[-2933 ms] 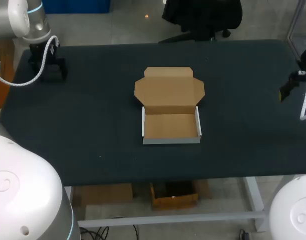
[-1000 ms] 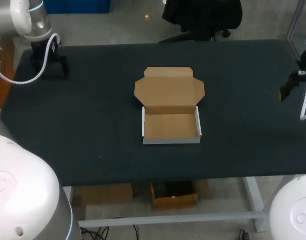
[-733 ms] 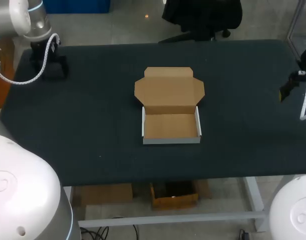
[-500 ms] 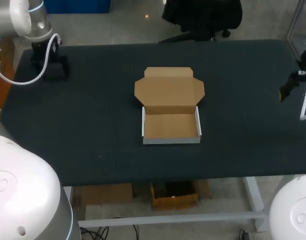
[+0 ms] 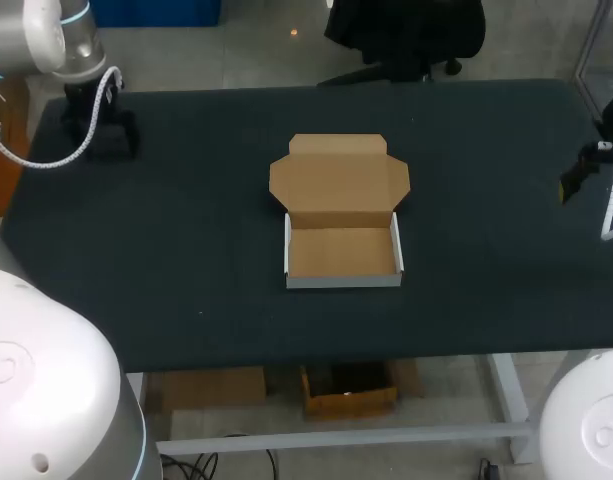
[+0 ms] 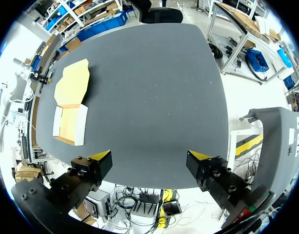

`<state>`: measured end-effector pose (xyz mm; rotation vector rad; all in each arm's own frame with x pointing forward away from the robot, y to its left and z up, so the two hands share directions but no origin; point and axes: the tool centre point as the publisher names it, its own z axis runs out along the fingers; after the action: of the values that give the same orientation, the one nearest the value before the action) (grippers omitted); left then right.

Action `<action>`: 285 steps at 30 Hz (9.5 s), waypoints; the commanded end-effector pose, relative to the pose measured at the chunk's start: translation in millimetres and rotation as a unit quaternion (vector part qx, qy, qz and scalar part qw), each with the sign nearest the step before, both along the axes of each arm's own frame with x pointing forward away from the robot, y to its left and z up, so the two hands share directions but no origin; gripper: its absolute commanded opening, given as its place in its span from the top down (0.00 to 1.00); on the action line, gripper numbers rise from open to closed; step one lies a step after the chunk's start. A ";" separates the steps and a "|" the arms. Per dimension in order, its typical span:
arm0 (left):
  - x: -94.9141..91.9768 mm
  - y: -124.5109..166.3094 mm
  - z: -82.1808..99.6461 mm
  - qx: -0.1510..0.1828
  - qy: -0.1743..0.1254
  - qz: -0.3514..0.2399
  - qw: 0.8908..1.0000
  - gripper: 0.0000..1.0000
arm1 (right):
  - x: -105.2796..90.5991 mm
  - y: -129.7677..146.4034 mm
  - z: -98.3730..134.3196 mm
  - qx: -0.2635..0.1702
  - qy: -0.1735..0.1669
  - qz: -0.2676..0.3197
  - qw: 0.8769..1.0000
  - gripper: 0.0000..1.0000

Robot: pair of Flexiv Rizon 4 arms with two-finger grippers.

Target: Assemble the packaging by folding the flat box into shape, placing the metal phone stand inside, and closing the box properly

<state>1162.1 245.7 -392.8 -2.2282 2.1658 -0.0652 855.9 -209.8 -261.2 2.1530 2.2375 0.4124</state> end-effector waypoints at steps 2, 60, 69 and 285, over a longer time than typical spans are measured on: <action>12.5 2.1 -5.1 0.001 0.008 0.001 1.000 0.00 | -0.5 -0.7 1.4 0.001 0.002 0.001 1.000 0.00; 45.2 9.7 -3.6 0.002 -0.003 0.010 1.000 0.00 | -0.5 -0.7 1.4 0.001 0.002 0.001 1.000 0.00; 51.9 10.1 -5.6 0.002 -0.001 0.011 1.000 0.00 | -0.5 -0.7 1.4 0.001 0.002 0.001 1.000 0.00; -99.0 -67.6 93.0 0.025 -0.106 -0.119 0.987 1.00 | 29.4 112.3 -36.8 0.168 -0.157 0.649 0.725 0.00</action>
<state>1069.9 180.1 -302.4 -1.8399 2.2868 -0.2350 878.6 -103.1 -294.2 0.1449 2.9520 1.0204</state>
